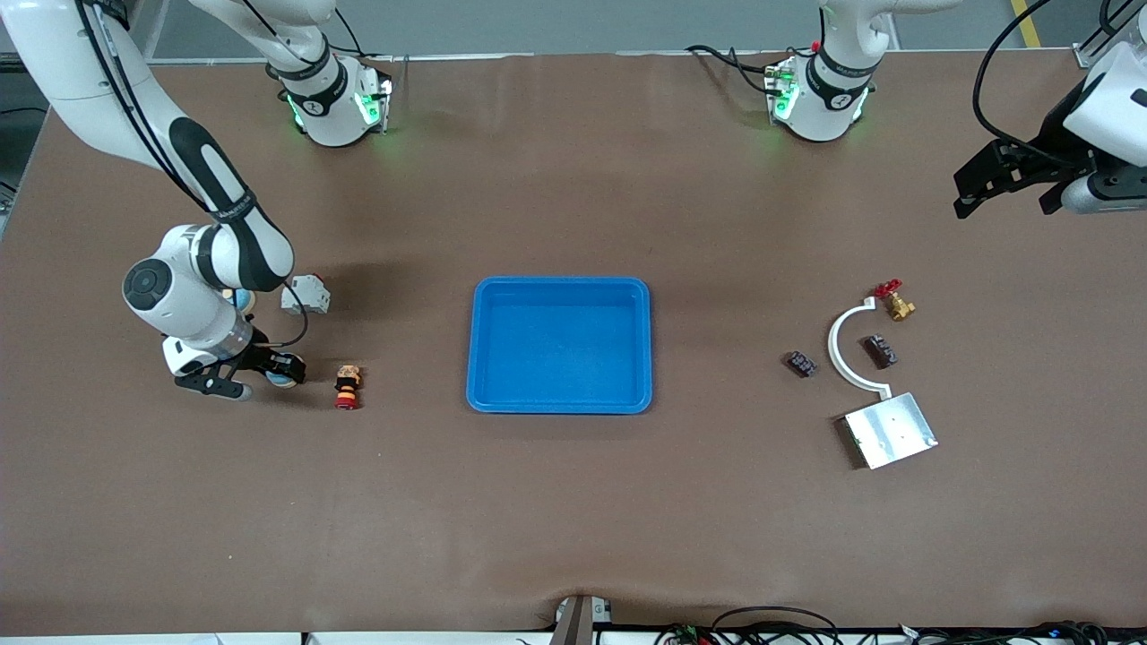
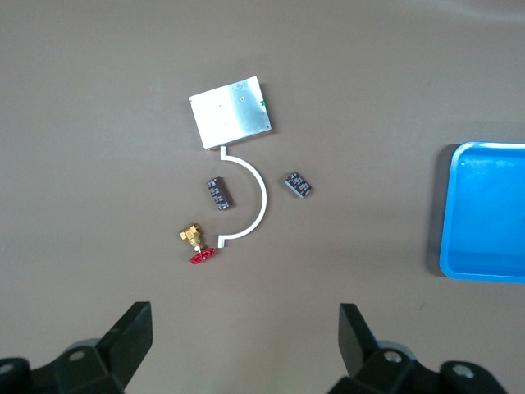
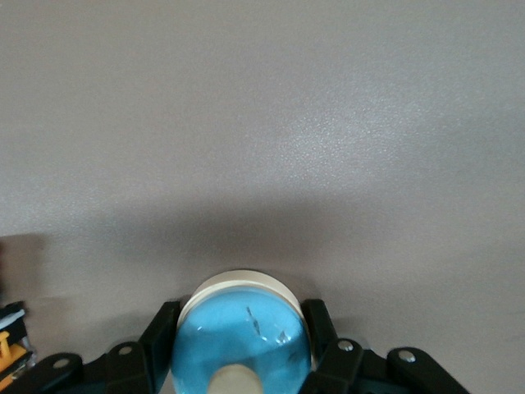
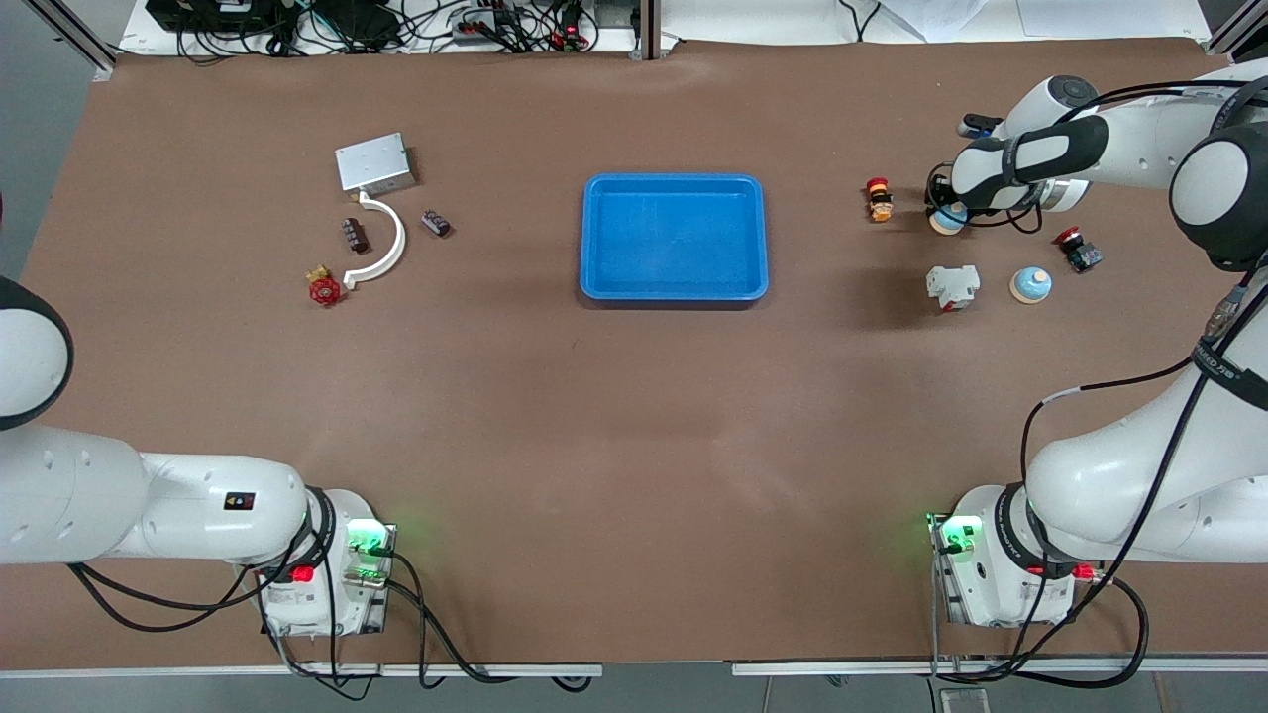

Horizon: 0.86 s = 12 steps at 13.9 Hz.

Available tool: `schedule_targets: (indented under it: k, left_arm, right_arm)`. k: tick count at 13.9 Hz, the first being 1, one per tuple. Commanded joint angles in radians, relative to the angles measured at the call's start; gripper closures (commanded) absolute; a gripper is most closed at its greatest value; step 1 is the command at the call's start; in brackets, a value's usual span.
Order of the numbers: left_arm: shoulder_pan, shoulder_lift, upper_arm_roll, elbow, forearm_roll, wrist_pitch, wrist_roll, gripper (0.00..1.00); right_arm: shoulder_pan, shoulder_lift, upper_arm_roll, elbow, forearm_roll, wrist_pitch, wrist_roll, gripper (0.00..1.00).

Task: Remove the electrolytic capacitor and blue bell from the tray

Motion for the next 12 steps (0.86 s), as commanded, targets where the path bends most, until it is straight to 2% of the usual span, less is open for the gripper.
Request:
schedule_targets:
  k: [1,7,9,12]
  left_arm:
    - [0.006,0.004,-0.001,0.019,-0.005,-0.010,0.011,0.00]
    - [0.006,0.015,0.005,0.038,-0.003,-0.013,0.010,0.00]
    - [0.006,0.015,0.005,0.039,-0.003,-0.013,0.010,0.00]
    - [0.005,0.015,0.003,0.039,-0.005,-0.013,0.008,0.00]
  right_arm:
    - [0.011,-0.013,-0.018,-0.011,-0.022,-0.003,0.020,0.00]
    - [0.014,-0.053,-0.018,0.032,-0.023,-0.091,0.020,0.00]
    - [0.017,-0.120,-0.015,0.043,-0.023,-0.202,0.020,0.00]
    - [0.041,-0.279,-0.013,0.041,-0.034,-0.349,0.020,0.00]
